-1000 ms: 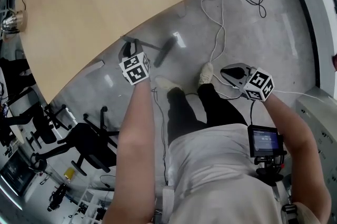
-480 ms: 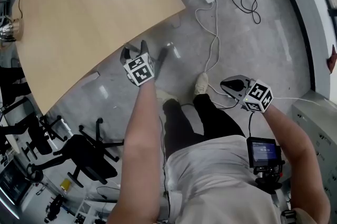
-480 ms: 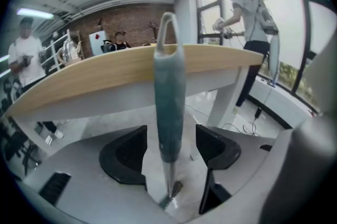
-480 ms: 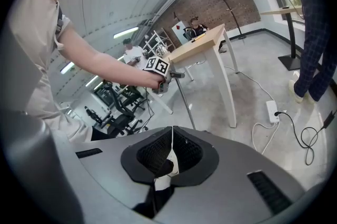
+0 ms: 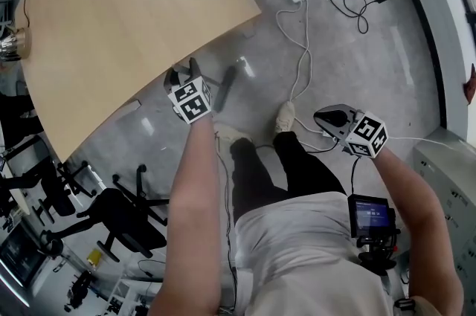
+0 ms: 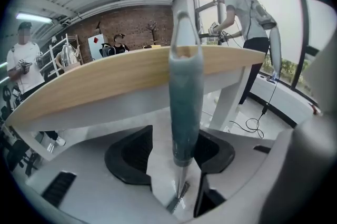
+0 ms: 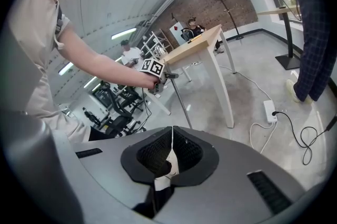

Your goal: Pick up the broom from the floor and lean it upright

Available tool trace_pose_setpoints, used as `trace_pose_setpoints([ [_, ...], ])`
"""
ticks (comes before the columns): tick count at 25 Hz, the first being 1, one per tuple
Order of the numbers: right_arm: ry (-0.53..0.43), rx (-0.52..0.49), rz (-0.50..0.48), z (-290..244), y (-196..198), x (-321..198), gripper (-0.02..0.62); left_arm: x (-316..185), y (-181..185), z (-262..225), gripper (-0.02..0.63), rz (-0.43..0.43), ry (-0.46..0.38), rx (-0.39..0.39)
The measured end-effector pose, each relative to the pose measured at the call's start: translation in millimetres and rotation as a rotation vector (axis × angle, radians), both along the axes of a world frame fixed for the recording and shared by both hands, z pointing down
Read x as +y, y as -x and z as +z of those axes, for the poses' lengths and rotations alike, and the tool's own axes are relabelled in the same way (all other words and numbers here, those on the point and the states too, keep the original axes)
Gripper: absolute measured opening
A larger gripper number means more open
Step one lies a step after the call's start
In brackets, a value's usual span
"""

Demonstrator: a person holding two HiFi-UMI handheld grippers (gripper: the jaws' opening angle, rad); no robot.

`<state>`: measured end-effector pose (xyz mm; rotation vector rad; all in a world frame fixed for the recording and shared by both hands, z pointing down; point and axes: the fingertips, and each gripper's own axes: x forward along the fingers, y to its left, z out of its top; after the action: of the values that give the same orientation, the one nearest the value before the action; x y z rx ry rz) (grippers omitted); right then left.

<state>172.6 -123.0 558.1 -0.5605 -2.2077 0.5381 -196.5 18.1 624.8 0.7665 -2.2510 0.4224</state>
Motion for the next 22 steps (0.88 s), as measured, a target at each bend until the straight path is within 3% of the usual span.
trace_pose_setpoints([
  [11, -0.036, -0.045, -0.004, -9.9, 17.5, -12.1, 0.018, 6.8, -16.6, -9.5, 0.242, 0.061, -0.039, 0.024],
  [16, -0.045, -0.076, -0.007, -13.4, 25.7, -16.3, 0.018, 31.3, -27.1, -13.1, 0.249, 0.019, -0.029, 0.023],
  [22, -0.038, -0.111, -0.032, -19.7, 35.4, -5.3, 0.018, 92.6, -68.3, -45.9, 0.245, -0.033, -0.016, 0.030],
])
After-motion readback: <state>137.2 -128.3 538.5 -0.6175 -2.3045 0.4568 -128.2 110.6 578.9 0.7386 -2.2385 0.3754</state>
